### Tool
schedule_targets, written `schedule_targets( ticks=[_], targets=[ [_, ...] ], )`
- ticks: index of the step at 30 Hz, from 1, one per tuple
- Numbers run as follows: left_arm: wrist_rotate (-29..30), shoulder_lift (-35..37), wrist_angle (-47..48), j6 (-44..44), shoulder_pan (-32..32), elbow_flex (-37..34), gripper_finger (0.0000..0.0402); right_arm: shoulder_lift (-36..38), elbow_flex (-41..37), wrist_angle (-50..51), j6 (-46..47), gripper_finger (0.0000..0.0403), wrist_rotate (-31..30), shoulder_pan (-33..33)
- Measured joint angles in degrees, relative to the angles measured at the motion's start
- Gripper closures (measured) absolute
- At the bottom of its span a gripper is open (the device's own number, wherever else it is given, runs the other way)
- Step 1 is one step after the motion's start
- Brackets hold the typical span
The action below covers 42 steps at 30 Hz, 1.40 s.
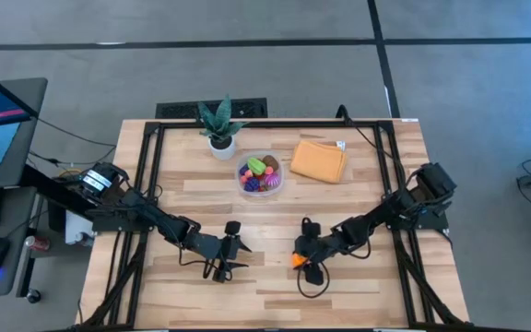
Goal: Pick and placing Produce into tupperware
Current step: Put the orange into the transparent bin
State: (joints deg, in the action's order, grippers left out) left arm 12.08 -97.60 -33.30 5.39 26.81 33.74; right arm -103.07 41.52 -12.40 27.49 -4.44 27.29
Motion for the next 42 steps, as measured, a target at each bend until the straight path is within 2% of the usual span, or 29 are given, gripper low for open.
schedule_targets(
  ticks=[12,23,31,37,42],
  targets=[
    [0.00,0.00,0.02,0.00,0.00,0.00,0.0198,0.78,-0.02,-1.02,-3.70,0.0136,1.07,-1.57],
    [-0.01,0.00,0.00,0.00,0.00,0.00,0.0198,7.18,-0.11,-0.72,-12.29,0.0137,0.08,-5.32],
    [-0.02,0.00,0.05,0.00,0.01,0.00,0.0198,12.65,-0.05,0.40,-20.76,0.0137,-0.11,-10.81],
    [0.19,0.00,0.48,0.00,0.01,0.00,0.0198,16.32,0.00,0.23,-28.48,0.0137,-3.39,-16.04],
    [0.26,0.00,0.89,-0.02,0.02,0.00,0.0198,17.70,0.00,-0.78,-31.99,0.0137,-3.54,-20.53]
  ],
)
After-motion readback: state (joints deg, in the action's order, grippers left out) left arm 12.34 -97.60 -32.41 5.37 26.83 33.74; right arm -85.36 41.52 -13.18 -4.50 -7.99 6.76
